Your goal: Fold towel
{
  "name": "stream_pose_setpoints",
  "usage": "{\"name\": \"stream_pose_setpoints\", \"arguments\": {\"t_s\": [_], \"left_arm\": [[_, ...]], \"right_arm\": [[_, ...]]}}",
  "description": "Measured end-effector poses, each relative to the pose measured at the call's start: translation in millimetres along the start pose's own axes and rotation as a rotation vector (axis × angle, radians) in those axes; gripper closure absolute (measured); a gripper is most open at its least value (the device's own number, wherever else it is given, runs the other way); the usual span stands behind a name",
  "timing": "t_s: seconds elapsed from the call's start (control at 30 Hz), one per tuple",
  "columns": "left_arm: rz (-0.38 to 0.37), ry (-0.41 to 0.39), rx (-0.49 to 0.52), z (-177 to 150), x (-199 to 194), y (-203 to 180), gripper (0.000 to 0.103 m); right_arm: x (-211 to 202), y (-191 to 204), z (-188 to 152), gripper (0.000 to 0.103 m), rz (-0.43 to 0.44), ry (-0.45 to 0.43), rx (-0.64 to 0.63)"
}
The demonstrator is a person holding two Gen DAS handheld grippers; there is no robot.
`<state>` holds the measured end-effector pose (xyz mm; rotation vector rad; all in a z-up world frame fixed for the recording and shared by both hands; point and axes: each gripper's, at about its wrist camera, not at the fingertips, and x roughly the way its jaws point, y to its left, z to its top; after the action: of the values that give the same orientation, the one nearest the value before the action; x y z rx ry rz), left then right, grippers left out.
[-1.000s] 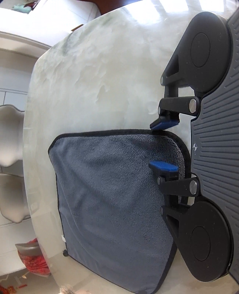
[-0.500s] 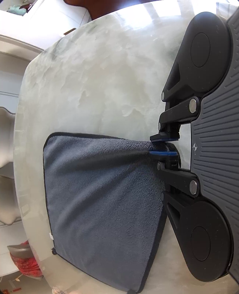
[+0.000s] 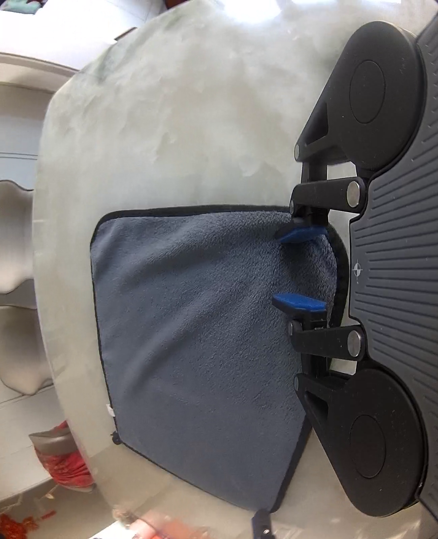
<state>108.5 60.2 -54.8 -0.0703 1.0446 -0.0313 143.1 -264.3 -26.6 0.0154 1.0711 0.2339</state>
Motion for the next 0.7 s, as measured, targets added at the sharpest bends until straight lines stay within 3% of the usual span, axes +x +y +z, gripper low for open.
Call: {"name": "stream_pose_setpoints", "arguments": {"t_s": [0.13, 0.23, 0.27, 0.37, 0.47, 0.7], "left_arm": [[-0.045, -0.069, -0.001, 18.8, -14.6, 5.9, 0.083], [-0.104, -0.165, 0.042, 51.8, -18.4, -0.8, 0.066], [-0.118, -0.203, 0.065, 66.1, -13.9, -6.0, 0.062], [-0.153, -0.272, 0.127, 98.2, 11.3, -20.2, 0.061], [-0.183, -0.259, 0.132, 123.0, 44.7, -28.4, 0.061], [-0.184, -0.198, 0.111, 140.3, 93.9, -33.6, 0.061]], "right_arm": [[-6.8, -6.3, 21.6, 0.060, 0.047, -0.054, -0.025], [3.8, -5.6, 54.9, 0.060, 0.059, -0.122, -0.051], [9.1, -5.8, 65.9, 0.060, 0.073, -0.142, -0.054], [31.4, -6.1, 95.7, 0.060, 0.140, -0.179, -0.036], [53.5, -8.1, 119.1, 0.060, 0.182, -0.196, -0.024], [92.4, -21.8, 150.8, 0.059, 0.150, -0.156, -0.019]]}}
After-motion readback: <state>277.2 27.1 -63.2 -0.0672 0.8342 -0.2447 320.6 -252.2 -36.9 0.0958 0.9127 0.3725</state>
